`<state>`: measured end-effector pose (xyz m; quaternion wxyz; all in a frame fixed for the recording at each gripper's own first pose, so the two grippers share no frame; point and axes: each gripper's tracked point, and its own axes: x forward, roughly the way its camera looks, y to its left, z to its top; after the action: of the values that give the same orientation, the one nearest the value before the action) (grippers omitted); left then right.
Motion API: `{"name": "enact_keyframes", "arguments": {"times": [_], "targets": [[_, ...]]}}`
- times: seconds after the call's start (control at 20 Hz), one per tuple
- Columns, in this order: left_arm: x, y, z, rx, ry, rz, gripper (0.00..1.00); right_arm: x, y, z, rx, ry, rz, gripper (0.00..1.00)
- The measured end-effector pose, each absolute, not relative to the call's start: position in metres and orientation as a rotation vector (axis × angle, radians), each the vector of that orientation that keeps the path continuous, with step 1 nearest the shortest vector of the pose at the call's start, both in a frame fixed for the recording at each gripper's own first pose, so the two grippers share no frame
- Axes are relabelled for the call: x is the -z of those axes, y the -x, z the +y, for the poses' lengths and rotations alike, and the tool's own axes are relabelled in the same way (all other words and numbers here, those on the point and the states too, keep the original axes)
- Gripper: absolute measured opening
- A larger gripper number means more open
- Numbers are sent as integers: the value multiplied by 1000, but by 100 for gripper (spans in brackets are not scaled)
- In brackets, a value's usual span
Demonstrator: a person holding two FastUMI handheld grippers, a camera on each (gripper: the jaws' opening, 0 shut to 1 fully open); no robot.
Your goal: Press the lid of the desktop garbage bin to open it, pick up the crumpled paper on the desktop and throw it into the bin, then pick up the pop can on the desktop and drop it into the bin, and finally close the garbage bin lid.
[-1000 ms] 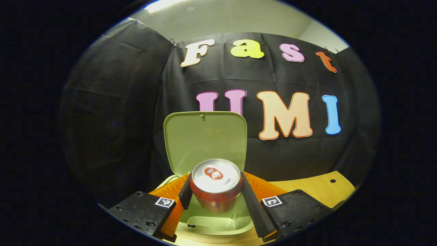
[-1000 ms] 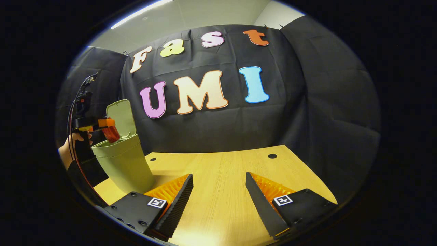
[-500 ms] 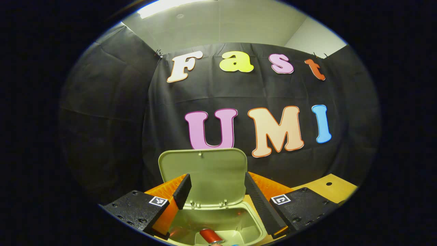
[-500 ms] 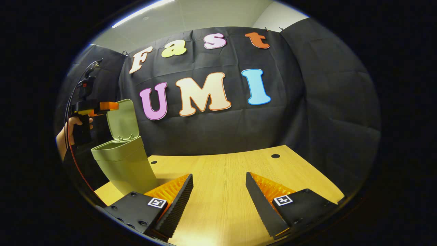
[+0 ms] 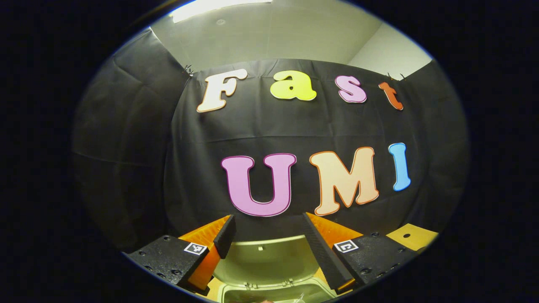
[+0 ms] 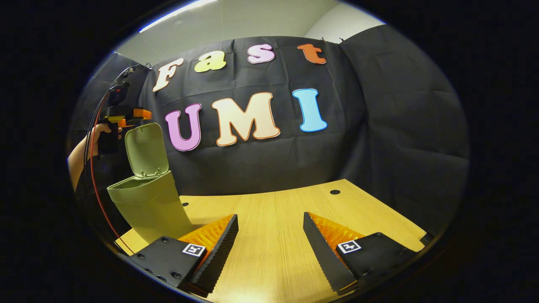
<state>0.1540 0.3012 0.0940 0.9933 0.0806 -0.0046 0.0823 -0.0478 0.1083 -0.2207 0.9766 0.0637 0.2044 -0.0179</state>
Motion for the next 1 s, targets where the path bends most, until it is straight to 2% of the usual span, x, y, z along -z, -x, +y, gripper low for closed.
{"name": "enact_keyframes", "arguments": {"times": [0.2, 0.35, 0.4, 0.5, 0.6, 1.0], "targets": [[-73, -163, 311, -159, -154, 69, 95, 216, 50, 107, 33, -114, 415, 97], [-73, -155, 307, -161, -131, 51, 96, 211, 49, 108, 4, -104, 413, 98], [-71, -149, 306, -165, -128, 57, 94, 209, 47, 108, -9, -99, 414, 98], [-71, -136, 300, -165, -117, 50, 96, 201, 41, 109, -36, -103, 405, 98], [-68, -122, 295, -164, -105, 56, 93, 192, 33, 112, -65, -112, 387, 97], [-28, -54, 273, -165, -101, 125, 95, 171, 24, 126, -185, -147, 347, 98]]}}
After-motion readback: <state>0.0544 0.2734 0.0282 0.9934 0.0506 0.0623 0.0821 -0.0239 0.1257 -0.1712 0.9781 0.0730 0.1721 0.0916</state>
